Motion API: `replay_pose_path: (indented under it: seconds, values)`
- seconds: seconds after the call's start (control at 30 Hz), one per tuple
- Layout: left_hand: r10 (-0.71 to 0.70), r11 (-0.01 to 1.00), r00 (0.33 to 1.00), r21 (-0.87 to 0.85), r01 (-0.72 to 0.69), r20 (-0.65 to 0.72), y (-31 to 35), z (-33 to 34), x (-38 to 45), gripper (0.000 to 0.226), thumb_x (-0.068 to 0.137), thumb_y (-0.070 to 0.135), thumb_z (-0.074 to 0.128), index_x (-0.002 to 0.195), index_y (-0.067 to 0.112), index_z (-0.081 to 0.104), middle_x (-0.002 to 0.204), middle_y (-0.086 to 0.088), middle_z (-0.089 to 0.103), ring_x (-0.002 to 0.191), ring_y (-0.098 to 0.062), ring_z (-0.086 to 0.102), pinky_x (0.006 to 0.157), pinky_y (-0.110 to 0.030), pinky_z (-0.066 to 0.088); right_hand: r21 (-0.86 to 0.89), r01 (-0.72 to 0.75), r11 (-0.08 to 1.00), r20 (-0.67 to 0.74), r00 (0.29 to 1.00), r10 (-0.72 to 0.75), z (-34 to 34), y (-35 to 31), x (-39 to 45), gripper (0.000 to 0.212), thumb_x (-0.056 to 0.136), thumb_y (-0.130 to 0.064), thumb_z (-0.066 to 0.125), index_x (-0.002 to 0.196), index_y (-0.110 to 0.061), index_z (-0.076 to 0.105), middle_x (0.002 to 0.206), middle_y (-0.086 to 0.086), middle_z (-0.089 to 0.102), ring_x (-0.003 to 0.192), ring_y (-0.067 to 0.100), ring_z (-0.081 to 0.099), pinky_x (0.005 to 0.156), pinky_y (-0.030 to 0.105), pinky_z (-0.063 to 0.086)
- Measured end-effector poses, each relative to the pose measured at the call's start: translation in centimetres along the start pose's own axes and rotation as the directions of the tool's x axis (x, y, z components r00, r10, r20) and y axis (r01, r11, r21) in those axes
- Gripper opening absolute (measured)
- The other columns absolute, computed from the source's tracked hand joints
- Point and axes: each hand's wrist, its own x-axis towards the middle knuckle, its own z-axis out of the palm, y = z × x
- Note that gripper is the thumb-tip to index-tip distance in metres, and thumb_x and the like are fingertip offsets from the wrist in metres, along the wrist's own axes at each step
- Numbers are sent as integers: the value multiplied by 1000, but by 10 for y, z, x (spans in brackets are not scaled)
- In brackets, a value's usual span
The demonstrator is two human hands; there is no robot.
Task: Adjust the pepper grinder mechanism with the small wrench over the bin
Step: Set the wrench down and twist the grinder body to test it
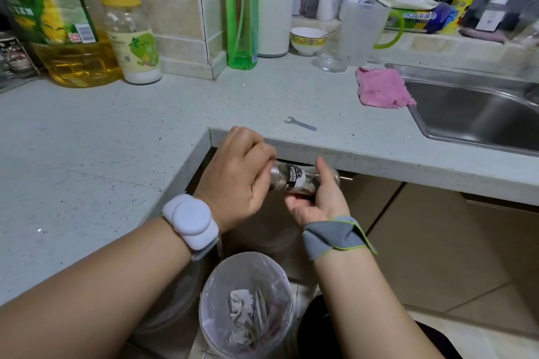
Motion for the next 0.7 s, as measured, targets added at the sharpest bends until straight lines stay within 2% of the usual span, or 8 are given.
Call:
replay_pose_path:
  seconds: [0.2, 0.37, 0.43, 0.47, 0.5, 0.53, 0.6, 0.7]
  values:
    - [-358, 919, 932, -150, 364, 64, -3, 8, -8, 40, 86, 36, 46, 107, 4, 56, 103, -11, 55, 91, -18, 51, 77, -27, 43, 62, 105, 993, -5, 994, -105, -6, -3, -2, 18, 87, -21, 71, 89, -6, 63, 61, 13, 72, 53, 26, 71, 54, 47, 60]
    - [-536, 798, 838, -266, 542, 101, -6, 17, -6, 35, 95, 41, 33, 98, 12, 53, 79, 3, 53, 68, -10, 50, 61, -28, 40, -37, 253, 967, 38, 967, -252, -1, -15, -3, 32, 82, -17, 75, 111, -8, 64, 99, 13, 73, 71, 24, 74, 65, 42, 62]
    - [-741, 512, 614, -363, 779, 272, -7, 21, -1, 27, 100, 37, 33, 94, 17, 50, 79, -3, 51, 58, -16, 49, 50, -30, 41, -80, 348, 934, 87, 936, -341, -1, -15, -3, 37, 81, -13, 75, 114, -8, 60, 96, 13, 71, 81, 25, 71, 66, 40, 61]
    - [-813, 179, 367, -405, 897, 452, -11, 20, 0, 27, 100, 38, 33, 94, 17, 48, 80, -8, 51, 51, -18, 47, 41, -25, 38, -109, 412, 905, 142, 907, -396, 0, -12, -3, 35, 81, -8, 74, 113, -7, 58, 90, 13, 70, 82, 26, 70, 69, 40, 60]
    - [-744, -190, 113, -369, 910, 659, -14, 18, 1, 30, 99, 40, 34, 94, 14, 48, 78, -13, 53, 44, -17, 44, 34, -19, 33, -134, 474, 870, 223, 870, -439, 0, -10, -5, 36, 80, -3, 73, 112, -4, 55, 87, 14, 68, 82, 26, 69, 73, 40, 59]
    - [-581, -447, -52, -266, 854, 812, -17, 14, 2, 34, 97, 40, 35, 94, 9, 49, 72, -15, 54, 39, -15, 41, 30, -15, 28, -154, 526, 837, 332, 825, -457, 1, -10, -9, 44, 78, 1, 73, 116, 3, 51, 90, 17, 65, 83, 27, 69, 77, 41, 58]
    - [-319, -641, -164, -85, 763, 933, -23, 9, 1, 36, 91, 38, 40, 89, 3, 50, 63, -14, 54, 35, -12, 37, 27, -11, 23, -193, 583, 789, 553, 729, -404, 4, -15, -15, 66, 71, 4, 74, 128, 13, 41, 98, 21, 62, 88, 29, 68, 86, 42, 54]
    - [-55, -681, -140, 65, 730, 989, -17, 7, 5, 32, 82, 36, 48, 85, 4, 49, 67, -13, 53, 34, -10, 36, 26, -11, 24, -169, 602, 781, 829, 515, -218, 13, -34, -20, 59, 63, -3, 76, 118, 2, 56, 95, 12, 68, 86, 27, 67, 87, 42, 52]
